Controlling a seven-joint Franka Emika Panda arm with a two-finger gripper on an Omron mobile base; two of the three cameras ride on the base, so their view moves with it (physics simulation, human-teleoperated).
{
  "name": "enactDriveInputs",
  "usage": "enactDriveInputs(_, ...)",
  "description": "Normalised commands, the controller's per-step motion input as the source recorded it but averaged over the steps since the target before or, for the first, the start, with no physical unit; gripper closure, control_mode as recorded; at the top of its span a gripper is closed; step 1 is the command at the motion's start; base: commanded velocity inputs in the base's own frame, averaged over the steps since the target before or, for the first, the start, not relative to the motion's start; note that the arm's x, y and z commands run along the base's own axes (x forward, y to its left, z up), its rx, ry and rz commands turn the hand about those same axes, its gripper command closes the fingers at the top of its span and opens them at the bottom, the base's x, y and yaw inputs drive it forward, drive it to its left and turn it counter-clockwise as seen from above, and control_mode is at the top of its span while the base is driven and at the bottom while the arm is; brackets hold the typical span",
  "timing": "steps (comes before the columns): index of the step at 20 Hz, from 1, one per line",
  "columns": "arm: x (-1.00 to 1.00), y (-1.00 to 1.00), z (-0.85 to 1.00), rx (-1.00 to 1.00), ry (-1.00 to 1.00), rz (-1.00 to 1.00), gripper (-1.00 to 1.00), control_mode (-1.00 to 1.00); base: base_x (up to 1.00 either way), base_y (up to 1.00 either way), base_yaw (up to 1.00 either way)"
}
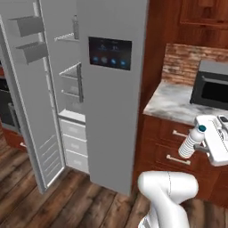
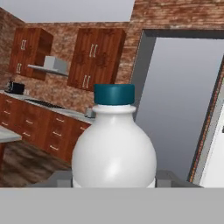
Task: Take the bottled waters from the counter and place them in the freezer to freeze. Close the freezer door after placing the bottles.
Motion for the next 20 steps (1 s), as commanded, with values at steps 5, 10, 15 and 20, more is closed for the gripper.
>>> enactDriveInputs(5, 0.0, 0.0, 0.0, 0.0, 0.0, 0.0, 1.0, 1.0, 0.59, 1.0, -0.12)
enactDriveInputs(10, 0.0, 0.0, 0.0, 0.0, 0.0, 0.0, 1.0, 1.0, 0.82, 1.0, -0.21)
enactDriveInputs(15, 0.0, 0.0, 0.0, 0.0, 0.0, 0.0, 1.0, 1.0, 0.77, 0.79, -0.37)
enactDriveInputs(20, 0.0, 0.0, 0.0, 0.0, 0.0, 0.0, 1.0, 1.0, 0.58, 0.14, -0.44)
